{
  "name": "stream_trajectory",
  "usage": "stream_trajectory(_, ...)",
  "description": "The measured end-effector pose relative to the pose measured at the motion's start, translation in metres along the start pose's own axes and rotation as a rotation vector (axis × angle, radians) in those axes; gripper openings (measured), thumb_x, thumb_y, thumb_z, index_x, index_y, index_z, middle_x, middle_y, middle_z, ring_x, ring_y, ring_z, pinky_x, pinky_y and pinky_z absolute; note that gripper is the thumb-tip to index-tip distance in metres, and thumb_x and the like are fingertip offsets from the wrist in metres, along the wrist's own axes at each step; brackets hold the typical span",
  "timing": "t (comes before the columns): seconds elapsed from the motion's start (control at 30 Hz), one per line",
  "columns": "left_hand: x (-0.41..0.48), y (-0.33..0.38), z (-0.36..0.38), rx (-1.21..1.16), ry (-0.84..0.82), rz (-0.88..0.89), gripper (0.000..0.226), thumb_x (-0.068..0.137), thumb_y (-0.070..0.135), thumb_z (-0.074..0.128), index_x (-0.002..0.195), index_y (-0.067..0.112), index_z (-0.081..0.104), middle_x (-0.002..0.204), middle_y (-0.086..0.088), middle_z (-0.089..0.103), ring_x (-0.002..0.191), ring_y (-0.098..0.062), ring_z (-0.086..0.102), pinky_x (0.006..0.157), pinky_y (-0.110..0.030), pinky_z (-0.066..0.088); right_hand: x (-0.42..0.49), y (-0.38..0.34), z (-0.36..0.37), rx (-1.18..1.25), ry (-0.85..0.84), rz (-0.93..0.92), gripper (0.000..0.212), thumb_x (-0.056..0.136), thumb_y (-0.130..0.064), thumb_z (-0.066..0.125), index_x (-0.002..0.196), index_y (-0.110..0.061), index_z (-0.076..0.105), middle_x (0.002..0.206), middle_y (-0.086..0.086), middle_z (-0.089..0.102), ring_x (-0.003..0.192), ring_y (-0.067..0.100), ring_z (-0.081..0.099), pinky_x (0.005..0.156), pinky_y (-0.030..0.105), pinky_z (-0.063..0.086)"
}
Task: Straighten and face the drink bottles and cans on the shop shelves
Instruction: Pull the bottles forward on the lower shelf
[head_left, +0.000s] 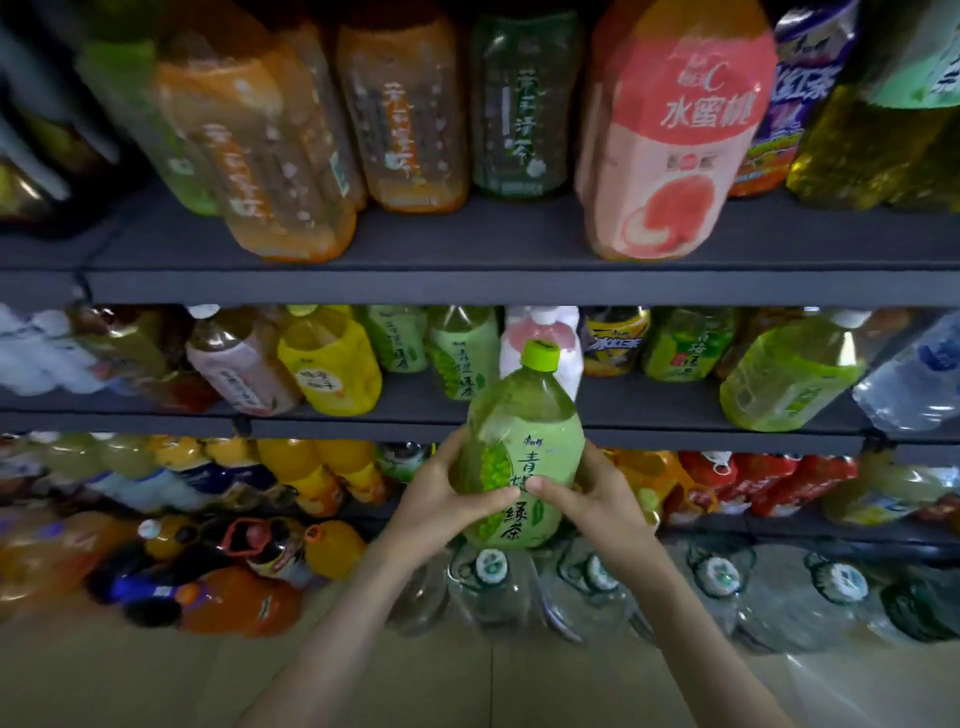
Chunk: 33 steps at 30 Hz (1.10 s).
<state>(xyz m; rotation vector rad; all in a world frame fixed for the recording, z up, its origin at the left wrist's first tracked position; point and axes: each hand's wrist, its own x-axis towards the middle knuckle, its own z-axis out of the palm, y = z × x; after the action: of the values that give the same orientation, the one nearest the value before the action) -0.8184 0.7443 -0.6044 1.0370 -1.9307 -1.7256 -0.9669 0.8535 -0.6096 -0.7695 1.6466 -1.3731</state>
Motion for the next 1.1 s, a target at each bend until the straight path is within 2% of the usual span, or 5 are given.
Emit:
stream_trajectory(0.1, 0.010, -0.033, -0.040, 0.117, 0.118, 0.105, 0.076, 0.061, 0.047, 0.078, 0.129, 0.042, 0.044, 0.114, 0.029, 0.059, 0.109, 0.007, 0.055, 0.086, -0.014, 0.047, 0.033, 0.022, 0.046, -0.059, 0.017, -0.146, 0.070, 0.072, -0.020, 0.080, 0.135, -0.020, 0.048, 0.115, -0.010, 0.067, 0.108, 0.005, 0.062, 0.088, 0.024, 0.052)
stream_trajectory(0.27, 0.039, -0.088, -0.082, 0.302, 0.409, 0.276, 0.070, 0.080, 0.036, 0.068, 0.142, 0.021, 0.039, 0.113, 0.026, 0.052, 0.100, 0.008, 0.051, 0.073, -0.002, 0.042, 0.095, 0.051, 0.116, -0.082, 0.076, -0.330, 0.084, 0.073, -0.020, 0.080, 0.144, -0.021, 0.034, 0.120, -0.018, 0.057, 0.108, -0.014, 0.053, 0.084, 0.003, 0.042)
stream_trajectory(0.63, 0.107, -0.128, -0.113, 0.456, 0.680, 0.545, 0.055, 0.090, 0.022, 0.061, 0.140, 0.012, 0.041, 0.133, -0.005, 0.050, 0.122, -0.019, 0.049, 0.099, -0.033, 0.045, 0.154, 0.078, 0.174, -0.272, 0.329, -0.505, 0.090, 0.079, -0.049, 0.066, 0.151, -0.023, 0.017, 0.146, 0.001, 0.037, 0.134, 0.016, 0.036, 0.110, 0.040, 0.035)
stream_trajectory(0.83, 0.111, -0.133, -0.115, 0.654, 0.945, 0.701, 0.055, 0.072, 0.038, 0.074, 0.114, 0.007, 0.055, 0.103, -0.011, 0.048, 0.095, -0.026, 0.053, 0.068, -0.029, 0.050, 0.158, 0.074, 0.176, -0.529, 0.494, -0.483, 0.085, 0.081, -0.058, 0.056, 0.151, -0.028, 0.016, 0.133, 0.007, 0.028, 0.126, 0.022, 0.025, 0.105, 0.038, 0.031)
stream_trajectory(1.1, 0.134, -0.142, -0.121, 0.923, 0.870, 0.982, 0.084, 0.083, 0.009, 0.062, 0.150, 0.024, 0.014, 0.152, -0.012, 0.015, 0.140, -0.031, 0.017, 0.110, -0.053, 0.016, 0.158, 0.068, 0.185, -0.568, 0.502, -0.513, 0.087, 0.087, -0.052, 0.053, 0.151, -0.027, 0.000, 0.132, 0.003, 0.045, 0.120, 0.018, 0.045, 0.090, 0.028, 0.038)
